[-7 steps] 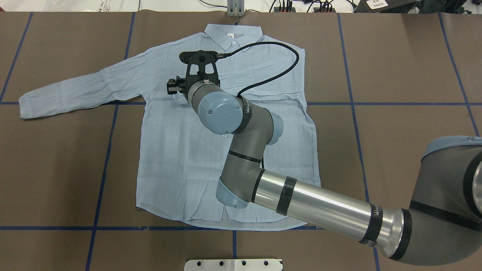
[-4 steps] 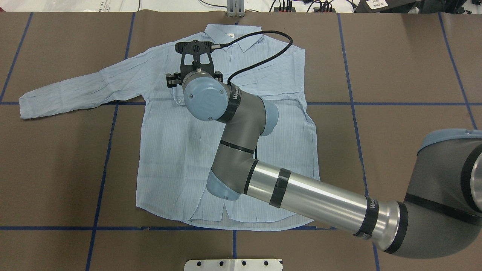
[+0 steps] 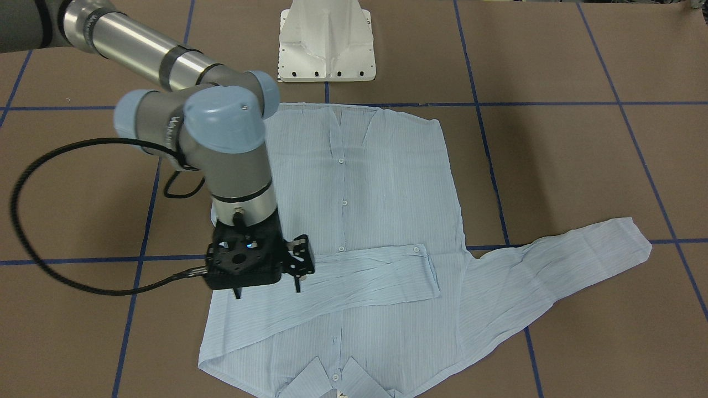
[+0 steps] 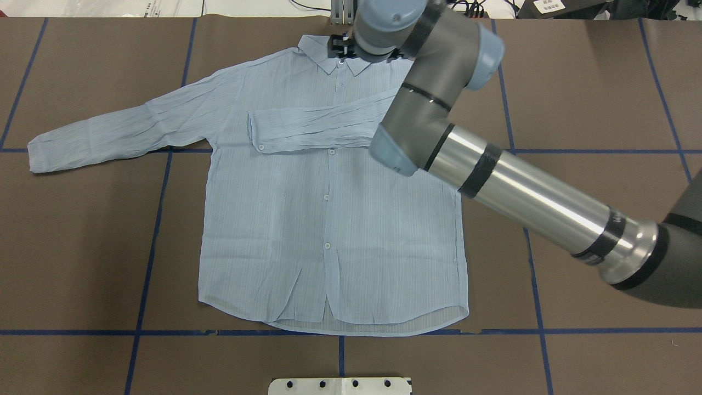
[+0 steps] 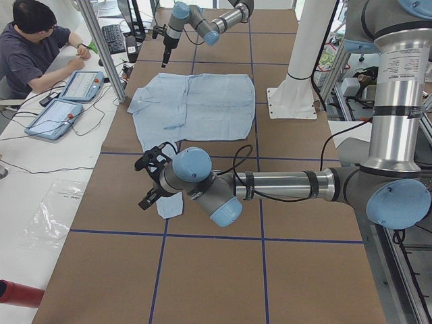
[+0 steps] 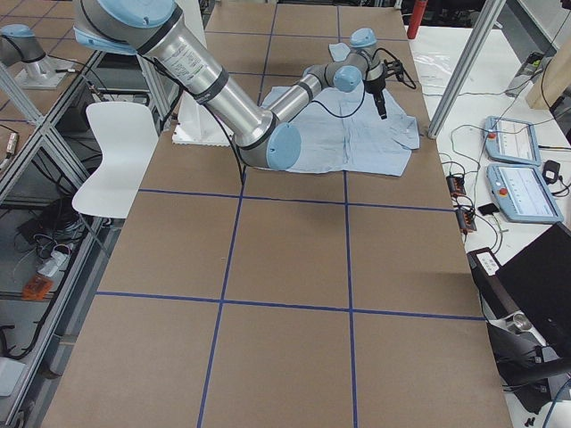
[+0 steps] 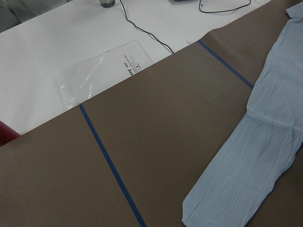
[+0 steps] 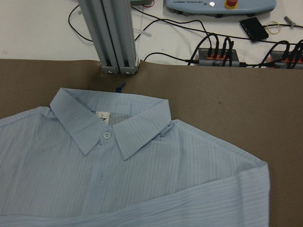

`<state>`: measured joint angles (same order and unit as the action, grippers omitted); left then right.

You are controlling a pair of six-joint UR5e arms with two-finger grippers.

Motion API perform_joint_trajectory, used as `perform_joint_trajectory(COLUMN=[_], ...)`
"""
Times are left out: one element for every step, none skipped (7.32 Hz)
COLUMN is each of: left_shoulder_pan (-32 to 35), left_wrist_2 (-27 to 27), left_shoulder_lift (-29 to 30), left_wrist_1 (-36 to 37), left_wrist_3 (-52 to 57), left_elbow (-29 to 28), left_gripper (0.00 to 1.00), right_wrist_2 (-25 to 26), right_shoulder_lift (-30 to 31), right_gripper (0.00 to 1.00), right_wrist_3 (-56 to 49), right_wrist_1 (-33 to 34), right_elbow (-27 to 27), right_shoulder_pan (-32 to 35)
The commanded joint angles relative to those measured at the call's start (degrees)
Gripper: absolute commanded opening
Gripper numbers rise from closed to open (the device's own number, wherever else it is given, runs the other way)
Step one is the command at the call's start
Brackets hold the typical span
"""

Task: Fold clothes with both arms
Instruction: 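Release the sleeve on the shirt and raise the right gripper away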

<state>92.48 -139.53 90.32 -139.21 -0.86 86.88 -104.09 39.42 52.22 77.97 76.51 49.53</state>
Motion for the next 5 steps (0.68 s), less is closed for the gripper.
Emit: perform_joint_trajectory(left_shoulder_pan=[-3.4, -7.0, -12.0, -15.4, -17.3], left_wrist_2=[2.6, 7.7, 13.4, 16.1, 18.1], left_shoulder_lift=[-0.6, -1.7, -2.2, -2.2, -2.1], left_wrist_1=[-5.9, -12.7, -19.2, -23.9, -27.0], left_wrist_3=[-10.9, -20.2, -30.5, -33.4, -33.8], left_elbow=[-3.0, -4.7, -6.8, -11.0, -14.0], left_gripper=[1.0, 1.0, 1.0, 1.0, 0.92], right_wrist_2=[-12.5, -17.4, -21.6, -22.5, -22.7], right_shoulder_lift=[10.3, 15.1, 18.2, 21.1, 21.8], right_gripper=[1.0, 1.0, 1.0, 1.0, 1.0], right_wrist_3=[-15.3, -22.9, -26.6, -28.3, -29.5], right_wrist_1=[1.9, 1.7, 1.9, 1.6, 1.4], right_elbow=[7.3, 8.8, 9.0, 9.6, 10.1], right_shoulder_pan=[10.8, 16.0, 20.5, 22.6, 23.0])
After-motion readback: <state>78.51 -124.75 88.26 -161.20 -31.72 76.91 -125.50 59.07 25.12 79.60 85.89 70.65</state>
